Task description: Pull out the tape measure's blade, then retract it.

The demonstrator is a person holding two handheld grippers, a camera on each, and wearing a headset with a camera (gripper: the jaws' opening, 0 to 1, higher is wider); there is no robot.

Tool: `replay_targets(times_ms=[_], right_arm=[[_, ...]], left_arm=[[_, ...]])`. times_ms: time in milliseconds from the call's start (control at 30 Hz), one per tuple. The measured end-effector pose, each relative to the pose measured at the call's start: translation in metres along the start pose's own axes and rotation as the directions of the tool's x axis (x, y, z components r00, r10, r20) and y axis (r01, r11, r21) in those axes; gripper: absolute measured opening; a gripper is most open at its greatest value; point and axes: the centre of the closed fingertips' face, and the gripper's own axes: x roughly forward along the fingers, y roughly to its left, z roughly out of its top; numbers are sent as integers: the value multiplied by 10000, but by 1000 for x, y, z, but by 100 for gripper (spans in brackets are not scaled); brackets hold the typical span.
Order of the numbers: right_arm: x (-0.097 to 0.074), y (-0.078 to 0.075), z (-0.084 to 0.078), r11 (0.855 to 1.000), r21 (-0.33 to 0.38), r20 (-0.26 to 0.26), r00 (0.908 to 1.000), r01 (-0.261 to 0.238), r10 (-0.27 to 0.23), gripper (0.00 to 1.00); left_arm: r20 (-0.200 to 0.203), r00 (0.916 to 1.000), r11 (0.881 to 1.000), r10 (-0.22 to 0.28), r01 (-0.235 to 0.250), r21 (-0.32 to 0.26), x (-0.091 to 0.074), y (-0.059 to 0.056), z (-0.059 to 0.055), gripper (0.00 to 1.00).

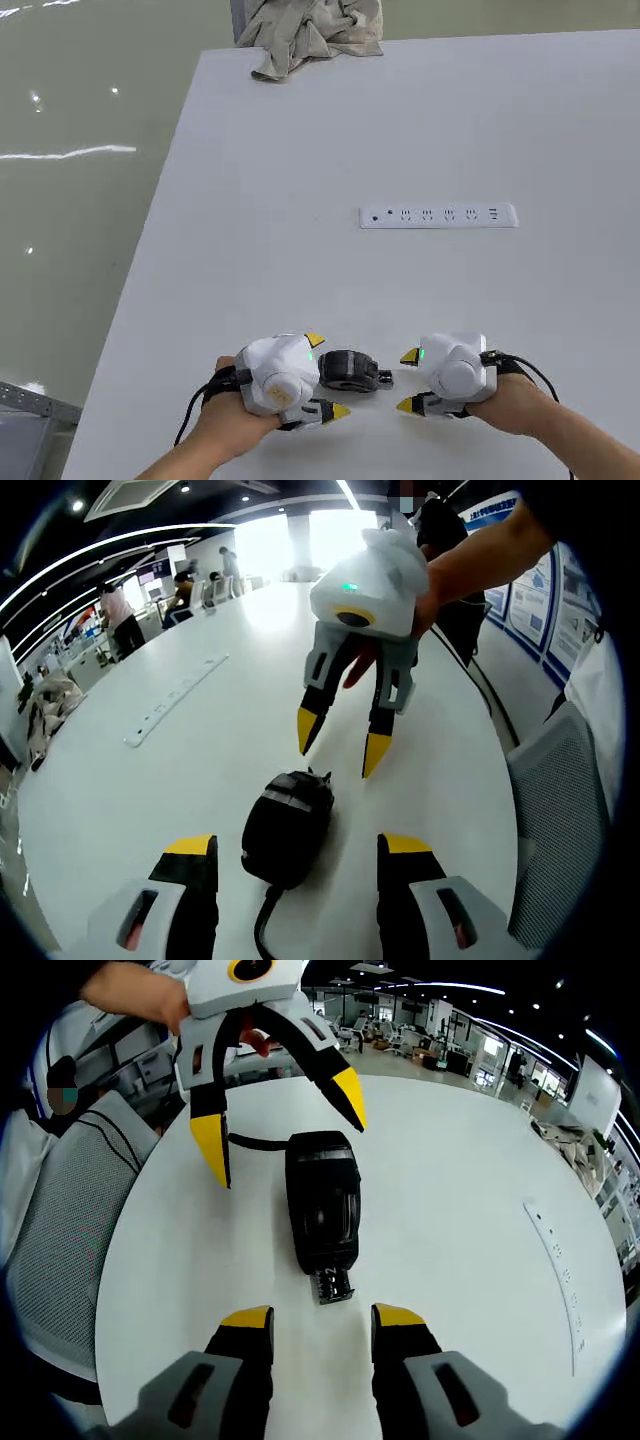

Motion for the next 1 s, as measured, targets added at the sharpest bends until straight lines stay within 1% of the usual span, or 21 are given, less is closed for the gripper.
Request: replay_targets(times_ms=[67, 167, 200, 300, 433, 467, 533, 567, 767, 1000], right_arm=[[3, -2, -1, 9999, -92, -41, 10000, -49, 49, 38], [6, -3, -2, 9999, -98, -99, 9999, -134, 133, 38], [7, -4, -2, 9998, -125, -128, 9998, -156, 155, 38], [9, -5, -3, 9997, -159, -159, 9997, -197, 194, 37], [12, -7, -1, 9994, -212, -102, 9996, -276, 274, 36], [12, -6, 0, 9993, -192, -41, 9995, -319, 318, 35], [14, -7, 1, 9992, -183, 26, 9994, -345, 345, 35], [14, -7, 1, 9992, -198, 14, 9994, -360, 360, 34], [21, -5, -1, 9979, -392, -116, 9986, -521, 517, 33], [26, -5, 0, 9967, -529, -136, 9980, -616, 610, 31]], left_arm=[[-43, 9998, 9998, -171, 171, 42, 3, 0, 0, 62], [-145, 9993, 9993, -344, 346, 159, 7, 1, 1, 62], [-172, 9993, 9993, -319, 323, 209, 9, 3, 1, 61], [-238, 9986, 9985, -472, 478, 255, 13, 5, 2, 60], [-395, 9972, 9962, -636, 658, 571, 18, 6, 2, 54], [-417, 9971, 9959, -643, 668, 604, 19, 6, 1, 53], [-491, 9954, 9942, -818, 849, 652, 22, 5, 1, 53], [-531, 9952, 9938, -820, 856, 703, 23, 5, 1, 53], [-708, 9895, 9876, -1257, 1316, 851, 28, 0, -1, 51], [-898, 9846, 9815, -1501, 1594, 1064, 33, -1, -3, 48]])
